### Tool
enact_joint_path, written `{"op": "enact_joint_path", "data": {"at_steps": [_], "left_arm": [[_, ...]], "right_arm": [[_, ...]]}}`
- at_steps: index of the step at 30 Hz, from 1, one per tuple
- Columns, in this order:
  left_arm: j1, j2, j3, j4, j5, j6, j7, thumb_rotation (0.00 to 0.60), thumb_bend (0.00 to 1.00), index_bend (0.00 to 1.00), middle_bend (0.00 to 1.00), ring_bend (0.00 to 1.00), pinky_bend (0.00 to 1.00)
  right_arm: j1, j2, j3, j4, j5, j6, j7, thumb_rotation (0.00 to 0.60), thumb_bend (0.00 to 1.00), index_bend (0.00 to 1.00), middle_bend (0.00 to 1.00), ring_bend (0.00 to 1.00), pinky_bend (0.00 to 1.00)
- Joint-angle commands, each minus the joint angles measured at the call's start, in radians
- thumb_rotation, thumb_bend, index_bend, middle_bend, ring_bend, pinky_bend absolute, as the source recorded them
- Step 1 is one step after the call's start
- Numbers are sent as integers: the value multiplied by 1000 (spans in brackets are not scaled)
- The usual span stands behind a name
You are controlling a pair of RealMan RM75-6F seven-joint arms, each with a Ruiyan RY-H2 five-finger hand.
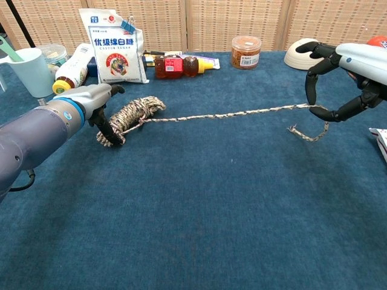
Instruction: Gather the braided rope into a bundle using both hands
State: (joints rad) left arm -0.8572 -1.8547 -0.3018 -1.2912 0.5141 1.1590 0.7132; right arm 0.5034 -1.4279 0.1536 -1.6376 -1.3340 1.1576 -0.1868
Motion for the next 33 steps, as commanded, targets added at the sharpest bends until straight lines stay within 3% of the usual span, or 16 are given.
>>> {"op": "enact_joint_path", "data": {"at_steps": [1,4,9,18,25,33], "left_arm": [[0,-7,-10,-6,-12,4,16,600,168,147,174,286,521],[-1,-7,-19,-14,-17,-2,21,600,210,264,203,316,549],[-6,-13,-23,-22,-12,2,34,600,244,307,248,360,591],[0,-36,-30,-12,11,29,27,600,360,487,404,496,704],[26,8,-14,-31,122,8,-55,600,453,531,437,526,723],[52,74,80,-1,424,-35,-233,600,467,545,437,521,723]], "right_arm": [[0,1,0,0,0,0,3,600,434,653,0,0,0],[0,1,-1,1,-3,0,6,600,433,653,0,0,0],[-1,3,-2,1,-5,2,11,600,434,653,0,0,0],[-3,10,-2,-3,-9,8,16,600,434,654,0,0,0],[-4,24,0,-23,-17,14,15,600,434,655,0,0,0],[5,65,9,-94,-36,16,3,600,434,659,0,0,0]]}}
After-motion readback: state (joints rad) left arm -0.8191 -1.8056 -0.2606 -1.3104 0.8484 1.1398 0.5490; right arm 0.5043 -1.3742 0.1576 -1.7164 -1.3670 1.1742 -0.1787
